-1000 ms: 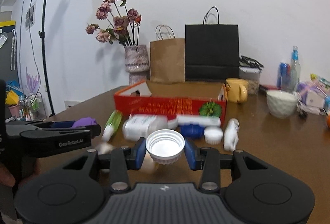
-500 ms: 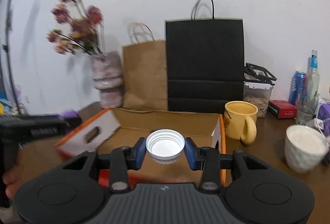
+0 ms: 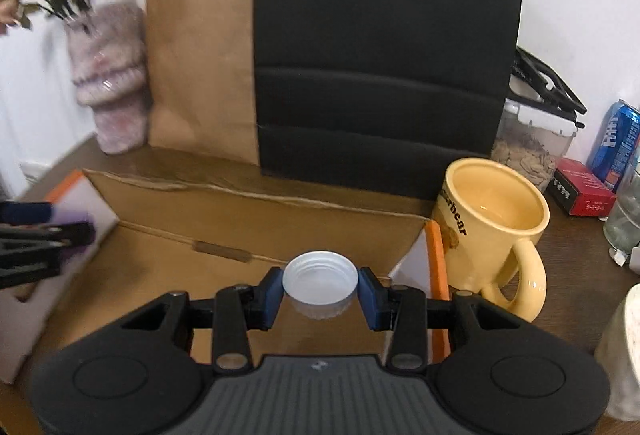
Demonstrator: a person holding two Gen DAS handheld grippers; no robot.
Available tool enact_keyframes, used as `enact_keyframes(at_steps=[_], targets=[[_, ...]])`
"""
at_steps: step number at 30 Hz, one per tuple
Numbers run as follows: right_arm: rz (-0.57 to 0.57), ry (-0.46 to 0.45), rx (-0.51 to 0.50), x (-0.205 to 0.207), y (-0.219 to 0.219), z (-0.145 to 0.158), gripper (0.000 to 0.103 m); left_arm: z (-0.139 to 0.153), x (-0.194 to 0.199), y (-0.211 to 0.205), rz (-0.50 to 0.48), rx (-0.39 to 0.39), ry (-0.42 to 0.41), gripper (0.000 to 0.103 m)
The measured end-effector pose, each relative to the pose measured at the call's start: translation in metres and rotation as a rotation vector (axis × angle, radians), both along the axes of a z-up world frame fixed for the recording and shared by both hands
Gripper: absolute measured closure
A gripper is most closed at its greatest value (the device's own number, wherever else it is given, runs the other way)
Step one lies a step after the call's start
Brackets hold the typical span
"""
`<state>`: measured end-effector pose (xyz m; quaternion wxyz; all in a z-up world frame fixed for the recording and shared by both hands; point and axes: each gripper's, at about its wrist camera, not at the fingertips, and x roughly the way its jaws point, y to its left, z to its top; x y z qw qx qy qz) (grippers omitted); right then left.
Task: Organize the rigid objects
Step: 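Carry both caps into the cardboard box and open both tools to release them, then grasp the white tape roll with the left tool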
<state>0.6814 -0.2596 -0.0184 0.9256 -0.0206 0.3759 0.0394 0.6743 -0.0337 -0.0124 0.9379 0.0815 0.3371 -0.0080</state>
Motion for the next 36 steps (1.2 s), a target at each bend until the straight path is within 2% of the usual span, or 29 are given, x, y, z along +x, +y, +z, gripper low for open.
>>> enact_keyframes(at_steps=[1,3,4,5,7,9,13,17,19,23,27,31,34,36], targets=[[0.002,0.005,0.007,0.000,-0.001,0.000,0.055,0.000,0.000,0.004,0.006,-0.024,0.017,0.048],[0.005,-0.012,-0.004,-0.001,-0.002,0.002,0.037,-0.001,0.002,0.008,0.015,-0.069,0.081,0.045],[0.007,-0.022,-0.008,-0.002,-0.003,0.003,0.034,-0.003,0.001,0.010,0.017,-0.081,0.091,0.043],[0.013,-0.027,-0.005,-0.002,-0.003,0.004,0.031,-0.003,-0.003,0.010,0.016,-0.078,0.067,0.039],[0.025,-0.038,-0.005,-0.004,-0.002,0.006,0.031,0.000,-0.009,0.009,0.014,-0.060,-0.003,0.032],[0.042,-0.054,-0.013,-0.009,0.001,0.010,0.031,0.006,-0.015,0.008,0.010,-0.071,-0.047,0.015],[0.063,-0.094,0.004,-0.036,0.003,0.036,0.031,0.028,-0.030,0.004,0.001,-0.032,-0.100,0.013],[0.079,-0.157,-0.003,-0.075,0.002,0.072,0.028,0.058,-0.058,0.008,0.013,-0.052,-0.153,0.010],[0.089,-0.190,-0.012,-0.099,0.002,0.089,0.024,0.074,-0.081,0.007,-0.004,-0.049,-0.180,0.006],[0.096,-0.259,-0.024,-0.151,0.000,0.113,0.024,0.097,-0.132,0.008,-0.027,-0.035,-0.239,0.004],[0.108,-0.386,-0.022,-0.223,-0.003,0.129,0.020,0.108,-0.213,0.011,-0.028,-0.040,-0.404,0.000],[0.100,-0.489,-0.022,-0.307,-0.005,0.124,0.016,0.101,-0.298,0.020,0.013,-0.084,-0.491,0.000],[0.109,-0.542,-0.009,-0.372,-0.005,0.104,0.014,0.081,-0.362,0.031,0.029,-0.148,-0.505,0.000],[0.123,-0.588,0.019,-0.414,-0.005,0.088,0.012,0.063,-0.406,0.036,0.040,-0.143,-0.533,0.000]])
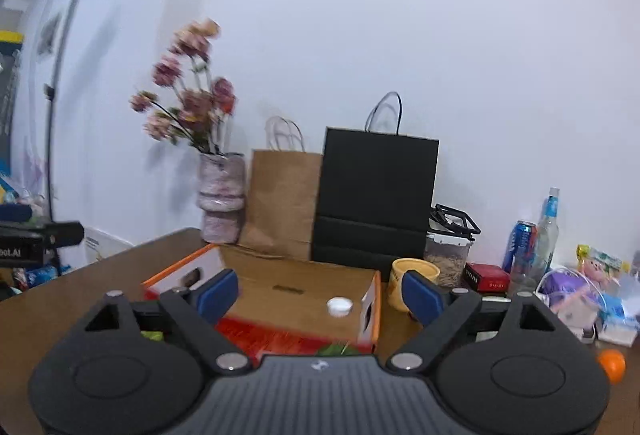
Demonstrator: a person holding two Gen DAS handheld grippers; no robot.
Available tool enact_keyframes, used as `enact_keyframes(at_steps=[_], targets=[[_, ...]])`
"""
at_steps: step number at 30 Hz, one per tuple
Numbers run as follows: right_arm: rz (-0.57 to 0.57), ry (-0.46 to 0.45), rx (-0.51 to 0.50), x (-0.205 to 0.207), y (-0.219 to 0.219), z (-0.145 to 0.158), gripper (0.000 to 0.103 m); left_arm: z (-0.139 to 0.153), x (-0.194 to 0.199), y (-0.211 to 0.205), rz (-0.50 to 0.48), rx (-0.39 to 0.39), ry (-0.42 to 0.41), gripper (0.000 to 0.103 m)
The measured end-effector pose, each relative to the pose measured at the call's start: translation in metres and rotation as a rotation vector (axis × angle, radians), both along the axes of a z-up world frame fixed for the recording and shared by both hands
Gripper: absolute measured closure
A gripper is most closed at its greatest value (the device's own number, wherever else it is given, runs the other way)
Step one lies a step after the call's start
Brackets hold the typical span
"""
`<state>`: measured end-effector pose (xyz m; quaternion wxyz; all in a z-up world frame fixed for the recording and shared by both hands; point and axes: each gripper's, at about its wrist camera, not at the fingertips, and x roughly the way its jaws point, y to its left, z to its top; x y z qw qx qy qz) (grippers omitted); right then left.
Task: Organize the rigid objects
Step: 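Grasp the white tape roll with the left tool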
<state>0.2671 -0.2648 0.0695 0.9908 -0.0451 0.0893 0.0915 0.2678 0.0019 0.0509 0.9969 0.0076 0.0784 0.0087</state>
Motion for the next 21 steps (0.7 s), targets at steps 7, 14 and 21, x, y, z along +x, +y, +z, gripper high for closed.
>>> enact_keyframes(at_steps=[7,14,21], targets=[[0.002,-0.036,0.108,-0.112,-0.001,-0.052,0.010,-0.048,-0.109,0.006,0.028,-0.061,-0.016,0.000],[0.007,0.035,0.101,-0.167,0.009,-0.091,0.010,-0.094,-0.148,-0.023,-0.048,0.000,0.082,0.000],[-0.001,0.044,0.097,-0.203,0.008,-0.105,0.010,-0.108,-0.177,-0.027,-0.086,0.027,0.096,0.000]])
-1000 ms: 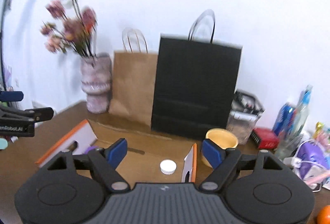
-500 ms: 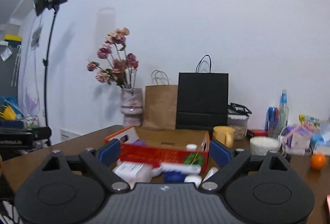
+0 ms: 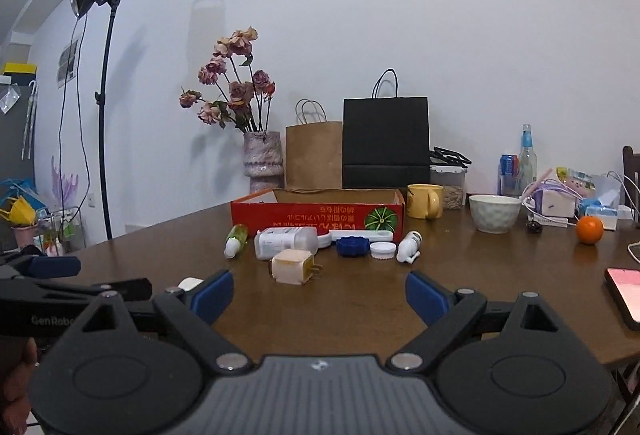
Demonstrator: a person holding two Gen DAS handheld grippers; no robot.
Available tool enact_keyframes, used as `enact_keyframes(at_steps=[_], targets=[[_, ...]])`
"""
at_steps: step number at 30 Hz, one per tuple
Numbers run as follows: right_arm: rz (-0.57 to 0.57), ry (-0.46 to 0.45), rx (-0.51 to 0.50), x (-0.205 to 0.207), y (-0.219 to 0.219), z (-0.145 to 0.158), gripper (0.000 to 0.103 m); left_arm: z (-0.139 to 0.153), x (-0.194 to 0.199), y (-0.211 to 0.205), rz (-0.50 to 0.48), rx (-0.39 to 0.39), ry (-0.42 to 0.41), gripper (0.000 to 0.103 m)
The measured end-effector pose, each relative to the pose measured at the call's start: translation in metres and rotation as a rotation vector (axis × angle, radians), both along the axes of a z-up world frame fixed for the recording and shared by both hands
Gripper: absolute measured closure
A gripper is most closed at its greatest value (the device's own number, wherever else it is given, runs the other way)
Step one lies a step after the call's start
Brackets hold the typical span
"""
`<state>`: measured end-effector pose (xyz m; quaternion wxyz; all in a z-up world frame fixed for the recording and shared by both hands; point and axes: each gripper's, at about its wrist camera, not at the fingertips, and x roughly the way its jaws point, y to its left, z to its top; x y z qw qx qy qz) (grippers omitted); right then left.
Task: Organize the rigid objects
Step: 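Grasp the white tape roll with the left tool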
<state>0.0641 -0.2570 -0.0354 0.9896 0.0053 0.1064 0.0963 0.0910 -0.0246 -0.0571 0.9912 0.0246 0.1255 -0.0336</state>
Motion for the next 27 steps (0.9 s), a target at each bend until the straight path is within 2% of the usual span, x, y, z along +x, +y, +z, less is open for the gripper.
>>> enact_keyframes(at_steps=[4,5,6,7,8,9,10,11,18,23,27], targets=[[-0.010,0.008,-0.006,0.002,-0.001,-0.003,0.010,-0.010,0.003,-0.012,-0.029,-0.002,0.002,0.002],[-0.012,0.017,0.000,0.004,-0.001,-0.005,0.010,-0.013,0.009,-0.015,-0.034,-0.006,0.007,0.011],[-0.015,0.025,0.007,0.007,-0.002,-0.006,0.010,-0.016,0.018,-0.020,-0.039,-0.005,0.022,0.028],[-0.016,0.036,0.011,0.009,-0.002,-0.008,0.010,-0.019,0.026,-0.024,-0.045,-0.007,0.036,0.037],[-0.017,0.045,0.011,0.012,-0.003,-0.009,0.010,-0.022,0.035,-0.027,-0.041,-0.005,0.057,0.051],[-0.019,0.048,0.010,0.013,-0.004,-0.010,0.010,-0.024,0.043,-0.029,-0.039,-0.007,0.079,0.060],[-0.023,0.049,0.009,0.015,-0.004,-0.011,0.010,-0.027,0.049,-0.030,-0.037,-0.015,0.098,0.065],[-0.028,0.052,0.008,0.016,-0.006,-0.012,0.010,-0.028,0.054,-0.030,-0.032,-0.021,0.114,0.078],[-0.055,0.093,0.035,0.042,-0.020,-0.018,0.010,-0.030,0.063,-0.024,-0.002,-0.042,0.127,0.078],[-0.037,0.117,0.000,0.082,-0.022,-0.010,0.013,-0.022,0.075,-0.022,0.016,-0.054,0.131,0.078],[-0.012,0.178,-0.009,0.134,-0.025,-0.001,0.030,-0.015,0.096,-0.019,0.028,-0.065,0.139,0.078]])
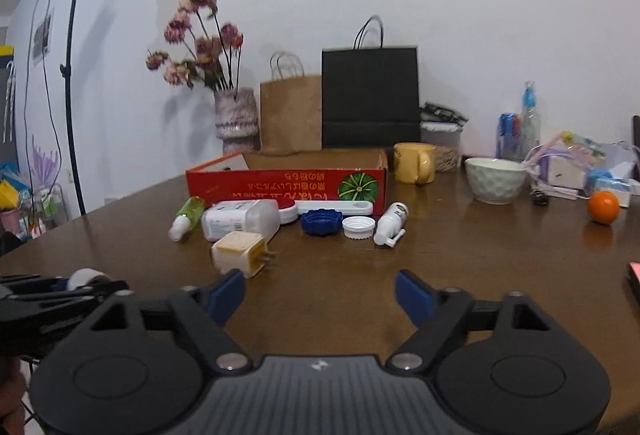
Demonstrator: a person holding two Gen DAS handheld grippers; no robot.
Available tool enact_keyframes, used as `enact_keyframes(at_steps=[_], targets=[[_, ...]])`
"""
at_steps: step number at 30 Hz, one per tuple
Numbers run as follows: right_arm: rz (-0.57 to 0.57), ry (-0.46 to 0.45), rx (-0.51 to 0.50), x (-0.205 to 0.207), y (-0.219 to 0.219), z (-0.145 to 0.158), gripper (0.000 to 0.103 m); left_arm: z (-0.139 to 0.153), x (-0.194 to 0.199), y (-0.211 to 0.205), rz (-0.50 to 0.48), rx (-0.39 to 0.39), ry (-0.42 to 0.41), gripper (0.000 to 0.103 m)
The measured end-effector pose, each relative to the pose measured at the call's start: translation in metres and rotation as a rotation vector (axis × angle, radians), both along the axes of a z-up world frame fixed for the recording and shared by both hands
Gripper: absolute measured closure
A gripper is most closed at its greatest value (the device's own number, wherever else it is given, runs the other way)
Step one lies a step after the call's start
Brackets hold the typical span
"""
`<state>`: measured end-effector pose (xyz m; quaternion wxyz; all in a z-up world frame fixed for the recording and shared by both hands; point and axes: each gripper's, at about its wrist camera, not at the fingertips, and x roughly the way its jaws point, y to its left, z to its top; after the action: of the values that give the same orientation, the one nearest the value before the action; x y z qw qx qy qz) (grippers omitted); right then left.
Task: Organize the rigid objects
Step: 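Grasp the white screw cap with the right tool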
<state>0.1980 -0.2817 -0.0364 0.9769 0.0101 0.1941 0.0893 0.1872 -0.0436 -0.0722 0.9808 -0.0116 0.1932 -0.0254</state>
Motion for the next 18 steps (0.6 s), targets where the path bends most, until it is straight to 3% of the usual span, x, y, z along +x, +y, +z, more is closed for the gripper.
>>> enact_keyframes(at_steps=[13,18], targets=[[0.029,0.119,-0.023,0.136,-0.001,-0.004,0.037,0.015,0.080,0.011,0.050,0.008,0.020,0.078],[0.040,0.186,-0.029,0.179,-0.002,-0.016,0.044,0.013,0.109,0.010,0.059,0.010,0.067,0.078]])
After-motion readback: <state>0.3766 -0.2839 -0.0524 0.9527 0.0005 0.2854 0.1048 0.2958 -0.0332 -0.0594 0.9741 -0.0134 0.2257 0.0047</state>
